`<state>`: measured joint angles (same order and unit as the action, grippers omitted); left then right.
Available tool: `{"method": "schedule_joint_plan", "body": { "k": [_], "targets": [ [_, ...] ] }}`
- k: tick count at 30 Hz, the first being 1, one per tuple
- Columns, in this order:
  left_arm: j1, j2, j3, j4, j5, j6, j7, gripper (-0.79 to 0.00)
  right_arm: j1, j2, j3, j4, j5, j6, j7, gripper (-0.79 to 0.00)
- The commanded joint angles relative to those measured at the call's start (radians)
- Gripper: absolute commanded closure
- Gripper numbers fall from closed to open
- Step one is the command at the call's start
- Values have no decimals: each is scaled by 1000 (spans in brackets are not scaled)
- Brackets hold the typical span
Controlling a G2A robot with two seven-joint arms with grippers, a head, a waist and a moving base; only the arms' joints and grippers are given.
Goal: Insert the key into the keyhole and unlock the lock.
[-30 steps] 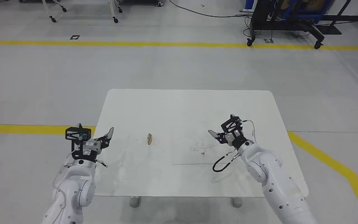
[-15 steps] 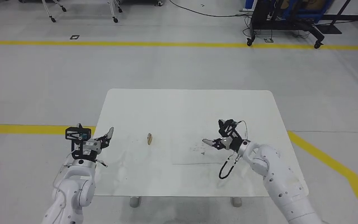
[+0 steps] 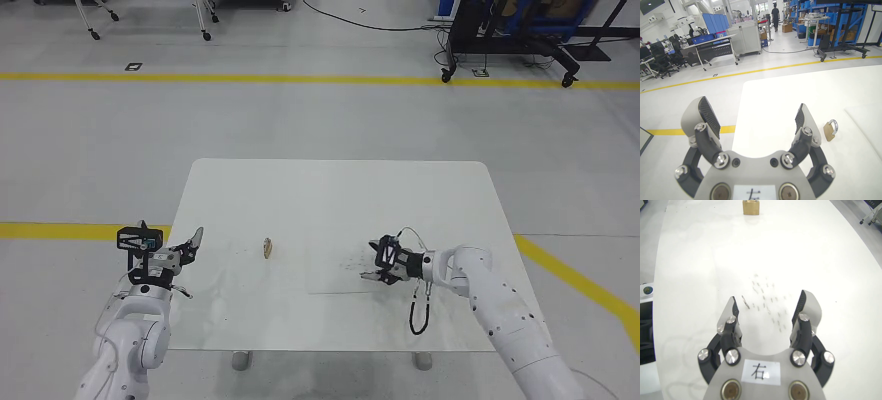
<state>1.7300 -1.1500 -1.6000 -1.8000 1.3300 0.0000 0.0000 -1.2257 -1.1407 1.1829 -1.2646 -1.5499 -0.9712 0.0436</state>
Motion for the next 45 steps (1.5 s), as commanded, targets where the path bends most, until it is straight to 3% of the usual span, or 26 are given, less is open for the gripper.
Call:
{"method": "schedule_joint_plan", "body": {
  "k": [1, 4, 7, 8, 29, 38, 41, 45],
  "targets": [
    [0, 0, 0, 0, 0, 0, 0, -785, 9, -1, -16, 9, -12, -7, -7, -385],
    [0, 0, 0, 0, 0, 0, 0, -785, 21, -1, -36, 24, -26, -19, -18, -369],
    [0, 0, 0, 0, 0, 0, 0, -785, 28, 1, -50, 30, -47, -28, -27, -160],
    [0, 0, 0, 0, 0, 0, 0, -785, 30, 2, -52, 32, -50, -29, -32, 0],
    [0, 0, 0, 0, 0, 0, 0, -785, 37, 37, -62, -44, -134, -41, -182, 0],
    [0, 0, 1, -1, -7, -2, 1, -785, 38, 38, -62, -46, -137, -40, -185, 0],
    [-3, 2, 51, -38, 91, -59, -41, -785, 38, 38, -62, -46, -137, -40, -185, 0],
    [-88, 2, 194, -78, 186, -263, -159, -785, 38, 38, -62, -46, -137, -40, -185, 0]
  ]
}}
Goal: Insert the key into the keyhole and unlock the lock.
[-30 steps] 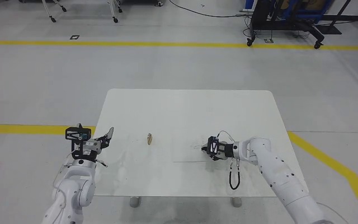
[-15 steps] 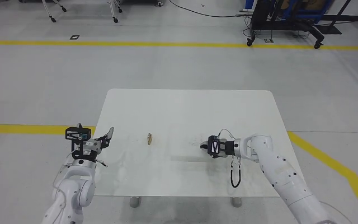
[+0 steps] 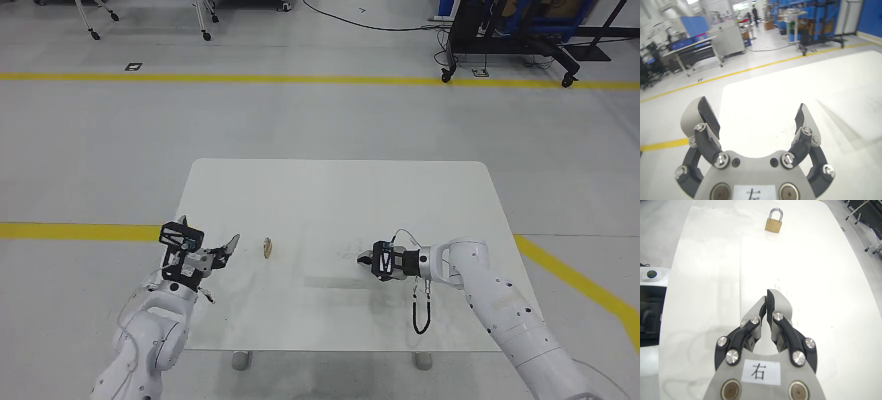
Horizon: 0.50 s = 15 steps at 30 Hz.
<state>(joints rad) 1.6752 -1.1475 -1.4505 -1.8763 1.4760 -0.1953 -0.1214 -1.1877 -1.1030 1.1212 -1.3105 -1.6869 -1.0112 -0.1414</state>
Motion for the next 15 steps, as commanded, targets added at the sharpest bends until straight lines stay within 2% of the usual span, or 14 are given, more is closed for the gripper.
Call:
{"method": "schedule_joint_plan", "body": {
  "k": [1, 3, 6, 10, 15],
  "targets": [
    [-68, -2, 82, 3, 54, -112, -71, -785, 0, 0, 0, 0, 0, 0, 0, 0],
    [-142, -7, 159, 22, 101, -168, -143, -785, 0, 0, 0, 0, 0, 0, 0, 0],
    [-238, -20, 295, 46, 272, -178, -205, -785, 0, 0, 0, 0, 0, 0, 0, 0],
    [-326, -49, 429, 118, 273, -139, -218, -785, 0, 0, 0, 0, 0, 0, 0, 0],
    [-426, -88, 546, 243, 242, -101, -263, -785, 0, 0, 0, 0, 0, 0, 0, 0]
  ]
}}
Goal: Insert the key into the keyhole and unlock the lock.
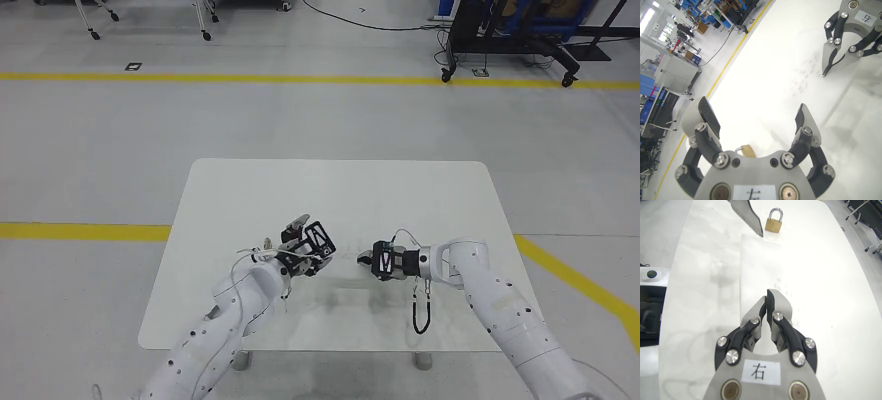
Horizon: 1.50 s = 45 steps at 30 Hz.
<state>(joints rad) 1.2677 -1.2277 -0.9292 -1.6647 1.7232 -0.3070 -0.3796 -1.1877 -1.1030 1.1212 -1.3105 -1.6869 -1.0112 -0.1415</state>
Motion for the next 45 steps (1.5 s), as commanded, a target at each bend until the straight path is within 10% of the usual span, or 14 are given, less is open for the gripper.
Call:
{"method": "schedule_joint_plan", "body": {
  "k": [1, 22, 31, 37, 45],
  "targets": [
    [-37, -15, 46, 59, -4, 19, -12, -785, 0, 0, 0, 0, 0, 0, 0, 0],
    [-145, -85, 161, 316, -48, 64, -43, -785, 0, 0, 0, 0, 0, 0, 0, 0],
    [-99, -54, -11, 33, -88, 77, -12, -785, 0, 0, 0, 0, 0, 0, 0, 0],
    [58, -12, -205, -206, -73, 55, -8, -785, 0, 0, 0, 0, 0, 0, 0, 0],
    [138, -1, -271, -224, -96, 61, 23, -785, 16, -13, -3, 134, 501, -1, -88, 0]
  ]
}}
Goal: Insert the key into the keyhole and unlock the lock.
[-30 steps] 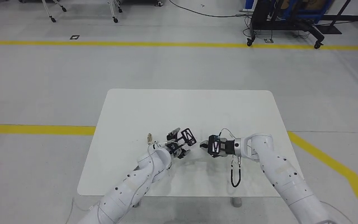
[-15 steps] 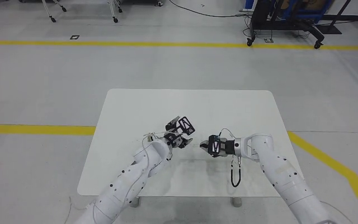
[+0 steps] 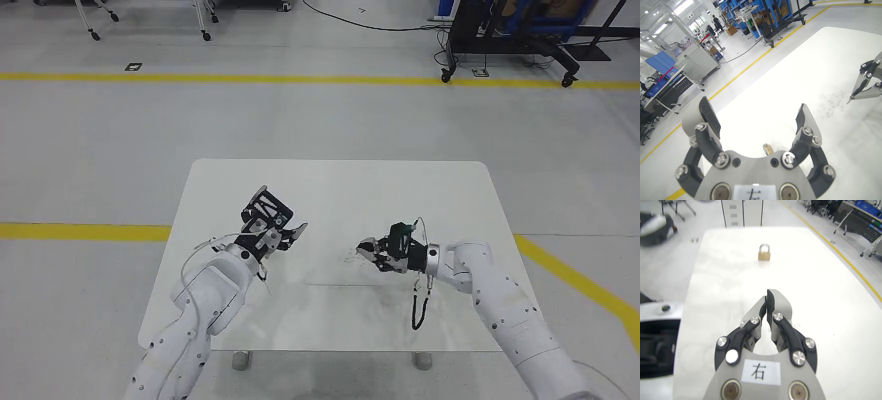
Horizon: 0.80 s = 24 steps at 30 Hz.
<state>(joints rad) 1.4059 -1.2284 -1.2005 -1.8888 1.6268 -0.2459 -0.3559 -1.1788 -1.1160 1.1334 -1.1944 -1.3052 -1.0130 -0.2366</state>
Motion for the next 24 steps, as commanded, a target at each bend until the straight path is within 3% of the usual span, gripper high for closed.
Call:
{"method": "schedule_joint_plan", "body": {
  "k": [1, 5, 14, 18, 20, 24],
  "targets": [
    [0, 0, 0, 0, 0, 0, 0, -785, 17, 1, -34, 30, 202, 1, 27, 0],
    [0, 0, 0, 0, 0, 0, 0, -785, 52, 12, -107, 51, 565, 1, 143, 0],
    [18, -3, 2, 0, -64, 5, 55, -785, 52, 12, -107, 51, 565, 1, 143, 0],
    [38, -18, -28, 11, -450, 24, 134, -785, 23, 7, -111, 39, 633, 22, 124, 0],
    [41, -30, -54, 42, -784, 17, 165, -785, 7, 1, -152, 15, 832, 1, 147, 0],
    [16, -35, -63, 104, -1128, -57, 48, -785, 19, 5, -208, -16, 1156, 1, 291, 0]
  ]
}}
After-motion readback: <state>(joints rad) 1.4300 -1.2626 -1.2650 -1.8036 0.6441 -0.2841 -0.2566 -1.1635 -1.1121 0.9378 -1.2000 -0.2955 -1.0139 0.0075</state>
